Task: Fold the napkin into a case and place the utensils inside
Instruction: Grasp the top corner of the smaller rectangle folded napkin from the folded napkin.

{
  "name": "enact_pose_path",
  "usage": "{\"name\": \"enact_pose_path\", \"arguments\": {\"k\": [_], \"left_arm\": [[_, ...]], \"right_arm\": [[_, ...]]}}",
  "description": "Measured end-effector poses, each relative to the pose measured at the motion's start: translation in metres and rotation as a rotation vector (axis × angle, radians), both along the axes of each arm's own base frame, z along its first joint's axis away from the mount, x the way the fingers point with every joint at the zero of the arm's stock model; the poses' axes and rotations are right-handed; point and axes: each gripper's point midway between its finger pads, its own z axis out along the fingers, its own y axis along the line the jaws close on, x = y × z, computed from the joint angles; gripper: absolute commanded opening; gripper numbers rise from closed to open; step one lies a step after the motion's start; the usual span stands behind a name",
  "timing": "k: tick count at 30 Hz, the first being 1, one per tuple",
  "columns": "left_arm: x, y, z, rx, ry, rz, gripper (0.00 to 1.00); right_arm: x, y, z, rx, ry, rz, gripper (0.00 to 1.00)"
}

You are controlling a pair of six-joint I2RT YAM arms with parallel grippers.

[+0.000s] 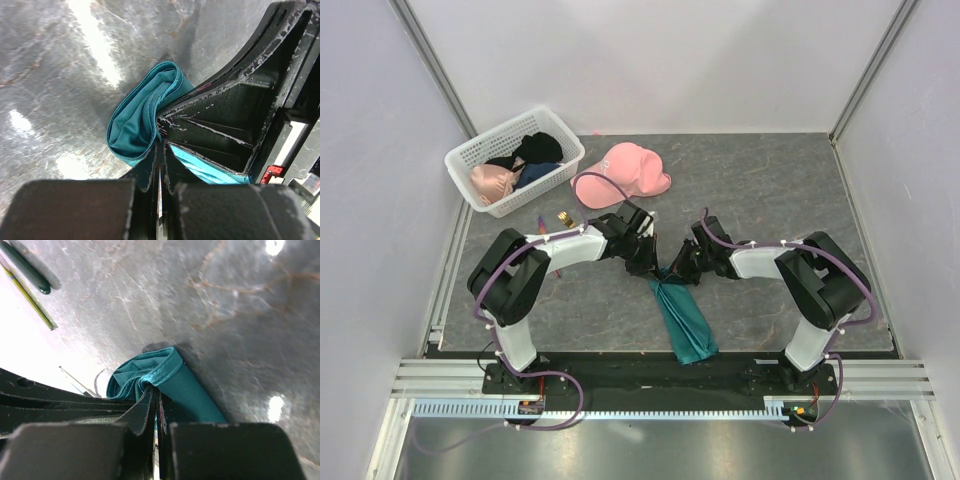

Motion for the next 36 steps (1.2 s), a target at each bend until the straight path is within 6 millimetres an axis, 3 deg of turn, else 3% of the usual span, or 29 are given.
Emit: {"name": "enact_pose_path", "arguments": {"k": [4, 8, 11, 13, 16, 28, 36], "left_arm": [[0.004, 0.003, 0.001, -0.006, 0.007, 0.028, 0.02], [0.005, 0.002, 0.002, -0.011, 0.007, 0.033, 0.02], [0.007, 0.003, 0.002, -0.014, 0.008, 0.039, 0.02], [0.007, 0.003, 0.003, -0.018, 0.008, 0.037, 0.02], [0.006, 0.001, 0.004, -0.028, 0.009, 0.032, 0.02], [0.012, 0.005, 0.004, -0.032, 0.014, 0.053, 0.02], [0.011, 0.004, 0.004, -0.033, 0.013, 0.049, 0.06]], "right_arm": [[0.003, 0.002, 0.001, 0.009, -0.016, -0.001, 0.07], [0.003, 0.0, 0.001, 0.01, -0.015, 0.001, 0.2], [0.002, -0.003, 0.004, -0.005, -0.024, 0.004, 0.18], [0.0, -0.005, 0.006, -0.014, -0.029, 0.012, 0.07], [0.001, -0.005, 0.006, -0.01, -0.036, 0.015, 0.0], [0.011, 0.008, 0.0, 0.065, -0.022, -0.031, 0.0], [-0.005, -0.012, 0.006, -0.054, -0.018, 0.03, 0.15]]}}
